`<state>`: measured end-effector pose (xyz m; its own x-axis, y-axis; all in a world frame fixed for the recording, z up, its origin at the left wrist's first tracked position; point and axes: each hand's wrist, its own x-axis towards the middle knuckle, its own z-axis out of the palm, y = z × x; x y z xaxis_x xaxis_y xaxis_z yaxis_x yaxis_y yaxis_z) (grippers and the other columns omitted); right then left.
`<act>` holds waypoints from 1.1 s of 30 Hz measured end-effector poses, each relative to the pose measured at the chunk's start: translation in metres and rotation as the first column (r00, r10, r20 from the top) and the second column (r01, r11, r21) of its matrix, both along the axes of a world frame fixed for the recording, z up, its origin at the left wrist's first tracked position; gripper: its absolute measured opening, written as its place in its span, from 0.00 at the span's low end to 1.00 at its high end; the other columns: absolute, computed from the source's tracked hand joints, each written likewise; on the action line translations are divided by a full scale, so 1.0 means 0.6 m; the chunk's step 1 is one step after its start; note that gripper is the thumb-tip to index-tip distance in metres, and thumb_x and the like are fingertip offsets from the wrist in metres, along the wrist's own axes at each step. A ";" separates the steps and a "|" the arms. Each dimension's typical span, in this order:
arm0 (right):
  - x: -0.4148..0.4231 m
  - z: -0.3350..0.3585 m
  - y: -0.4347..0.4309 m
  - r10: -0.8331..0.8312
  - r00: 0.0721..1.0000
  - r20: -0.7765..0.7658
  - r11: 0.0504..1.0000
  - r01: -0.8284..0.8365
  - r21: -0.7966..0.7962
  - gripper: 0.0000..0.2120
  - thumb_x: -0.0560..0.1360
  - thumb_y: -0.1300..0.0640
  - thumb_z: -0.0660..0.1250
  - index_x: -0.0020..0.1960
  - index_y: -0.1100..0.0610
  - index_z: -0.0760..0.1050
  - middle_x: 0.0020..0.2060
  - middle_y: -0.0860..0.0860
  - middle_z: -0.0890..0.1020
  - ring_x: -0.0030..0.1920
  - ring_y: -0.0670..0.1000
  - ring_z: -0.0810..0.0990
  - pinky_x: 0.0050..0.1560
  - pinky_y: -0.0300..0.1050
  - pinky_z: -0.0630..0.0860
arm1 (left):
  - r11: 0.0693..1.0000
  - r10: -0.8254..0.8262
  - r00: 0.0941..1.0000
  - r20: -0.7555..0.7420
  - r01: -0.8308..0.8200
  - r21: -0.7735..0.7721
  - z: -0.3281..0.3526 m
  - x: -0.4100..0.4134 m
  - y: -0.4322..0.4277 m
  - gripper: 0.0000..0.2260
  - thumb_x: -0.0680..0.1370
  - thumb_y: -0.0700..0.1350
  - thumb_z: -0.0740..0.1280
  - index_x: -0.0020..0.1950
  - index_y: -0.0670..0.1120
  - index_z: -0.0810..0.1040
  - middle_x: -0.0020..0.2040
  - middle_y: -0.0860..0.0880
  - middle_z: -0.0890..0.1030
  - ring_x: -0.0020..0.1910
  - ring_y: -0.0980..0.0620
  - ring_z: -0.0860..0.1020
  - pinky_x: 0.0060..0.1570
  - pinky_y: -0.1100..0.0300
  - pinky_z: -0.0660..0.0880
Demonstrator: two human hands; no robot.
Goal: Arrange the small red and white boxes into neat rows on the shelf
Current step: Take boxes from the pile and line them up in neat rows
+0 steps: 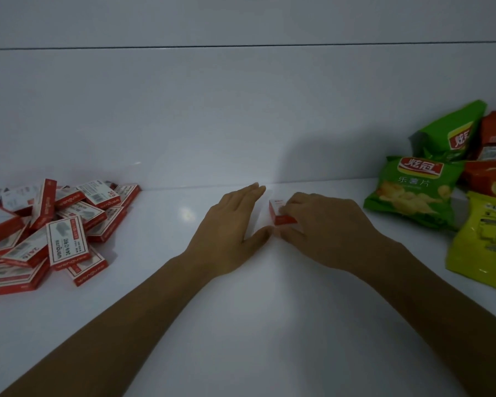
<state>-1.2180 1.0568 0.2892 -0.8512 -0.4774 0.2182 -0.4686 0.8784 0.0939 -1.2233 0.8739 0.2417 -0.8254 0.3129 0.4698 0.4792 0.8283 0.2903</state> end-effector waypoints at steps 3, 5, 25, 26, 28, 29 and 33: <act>-0.031 -0.013 0.018 -0.111 0.981 0.157 0.994 0.112 0.005 0.29 0.77 0.37 0.50 0.74 0.49 0.56 0.73 0.46 0.60 0.71 0.48 0.61 0.64 0.49 0.64 | 0.999 0.003 1.000 0.020 -0.002 -0.036 -0.001 -0.001 0.000 0.30 0.77 0.57 0.61 0.75 0.51 0.55 0.75 0.53 0.58 0.73 0.54 0.56 0.67 0.62 0.54; -0.056 -0.029 0.032 -0.143 0.969 0.199 0.987 0.154 -0.041 0.32 0.77 0.37 0.49 0.75 0.51 0.49 0.75 0.46 0.52 0.74 0.47 0.53 0.70 0.48 0.56 | 0.999 0.003 0.999 0.038 -0.001 -0.046 0.000 -0.001 0.001 0.30 0.77 0.57 0.61 0.75 0.52 0.54 0.75 0.54 0.57 0.73 0.55 0.55 0.66 0.63 0.54; -0.046 -0.017 -0.046 0.162 0.984 -0.076 0.929 -0.178 -0.325 0.19 0.75 0.43 0.61 0.63 0.52 0.72 0.59 0.49 0.78 0.58 0.52 0.76 0.59 0.49 0.68 | 0.975 0.096 0.995 -0.010 -0.096 -0.199 0.053 0.048 -0.052 0.22 0.76 0.58 0.61 0.68 0.52 0.69 0.67 0.53 0.72 0.63 0.51 0.72 0.56 0.56 0.70; -0.038 -0.014 -0.066 0.192 0.980 -0.057 0.926 -0.200 -0.321 0.19 0.75 0.43 0.61 0.62 0.52 0.72 0.57 0.49 0.79 0.57 0.51 0.76 0.58 0.48 0.70 | 0.970 0.106 0.994 -0.040 -0.112 -0.216 0.062 0.064 -0.072 0.20 0.76 0.58 0.60 0.66 0.52 0.71 0.64 0.53 0.75 0.60 0.51 0.74 0.54 0.56 0.71; -0.019 -0.011 -0.108 0.244 0.970 -0.005 0.906 -0.229 -0.356 0.19 0.74 0.43 0.62 0.61 0.51 0.72 0.55 0.48 0.80 0.53 0.50 0.78 0.55 0.49 0.74 | 0.960 0.131 0.988 -0.079 -0.146 -0.237 0.074 0.102 -0.117 0.19 0.77 0.58 0.60 0.64 0.51 0.73 0.62 0.52 0.77 0.58 0.51 0.76 0.53 0.56 0.72; -0.010 -0.011 -0.129 0.268 0.963 0.010 0.892 -0.244 -0.381 0.18 0.74 0.43 0.63 0.60 0.50 0.72 0.54 0.48 0.80 0.52 0.49 0.79 0.54 0.50 0.75 | 0.954 0.155 0.984 -0.094 -0.173 -0.244 0.076 0.122 -0.143 0.19 0.77 0.57 0.60 0.64 0.51 0.73 0.61 0.52 0.77 0.57 0.51 0.76 0.52 0.56 0.72; 0.035 -0.015 -0.221 0.366 0.931 0.001 0.849 -0.334 -0.409 0.18 0.73 0.43 0.65 0.59 0.49 0.72 0.52 0.46 0.80 0.54 0.47 0.78 0.55 0.47 0.74 | 0.927 0.256 0.960 -0.113 -0.277 -0.251 0.066 0.191 -0.241 0.20 0.75 0.58 0.59 0.62 0.50 0.75 0.58 0.51 0.80 0.53 0.48 0.77 0.46 0.56 0.73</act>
<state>-1.1968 0.9241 0.2802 -0.6656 -0.6341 0.3936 -0.7433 0.6102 -0.2741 -1.1084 0.7292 0.2812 -0.8600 0.2066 0.4665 0.2422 0.9701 0.0168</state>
